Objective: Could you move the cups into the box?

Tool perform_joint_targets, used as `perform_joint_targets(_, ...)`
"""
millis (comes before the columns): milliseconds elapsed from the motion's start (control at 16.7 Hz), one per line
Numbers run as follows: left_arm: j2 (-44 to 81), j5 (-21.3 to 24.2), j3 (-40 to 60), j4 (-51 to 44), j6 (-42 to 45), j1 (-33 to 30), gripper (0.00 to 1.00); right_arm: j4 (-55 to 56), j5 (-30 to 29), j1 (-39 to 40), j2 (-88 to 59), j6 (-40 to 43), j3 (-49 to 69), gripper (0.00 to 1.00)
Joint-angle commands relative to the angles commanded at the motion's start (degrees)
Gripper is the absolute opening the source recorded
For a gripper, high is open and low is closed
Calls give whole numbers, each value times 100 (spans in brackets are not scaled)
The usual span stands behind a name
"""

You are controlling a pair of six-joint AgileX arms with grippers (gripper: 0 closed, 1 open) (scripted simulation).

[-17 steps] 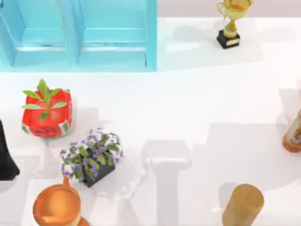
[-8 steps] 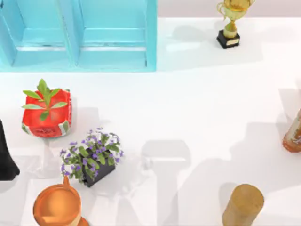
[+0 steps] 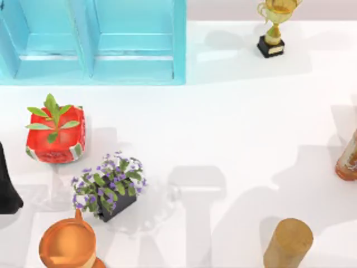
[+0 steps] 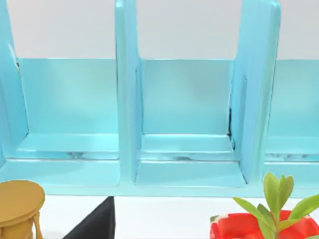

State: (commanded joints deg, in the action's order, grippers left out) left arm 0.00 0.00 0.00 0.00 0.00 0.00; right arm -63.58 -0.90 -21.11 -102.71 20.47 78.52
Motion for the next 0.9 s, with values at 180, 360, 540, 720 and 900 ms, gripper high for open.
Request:
perform_joint_targets(180,0,0,0,0,0,0,100,0,0,0,0,0,0,53)
perform_joint_targets(360,0,0,0,0,0,0,100,0,0,0,0,0,0,75)
perform_joint_targets(540,0,0,0,0,0,0,100,0,0,0,0,0,0,98)
perform_joint_targets(720,0,0,0,0,0,0,100,0,0,0,0,0,0,100)
perform_joint_targets(900,0,0,0,0,0,0,100,0,0,0,0,0,0,100)
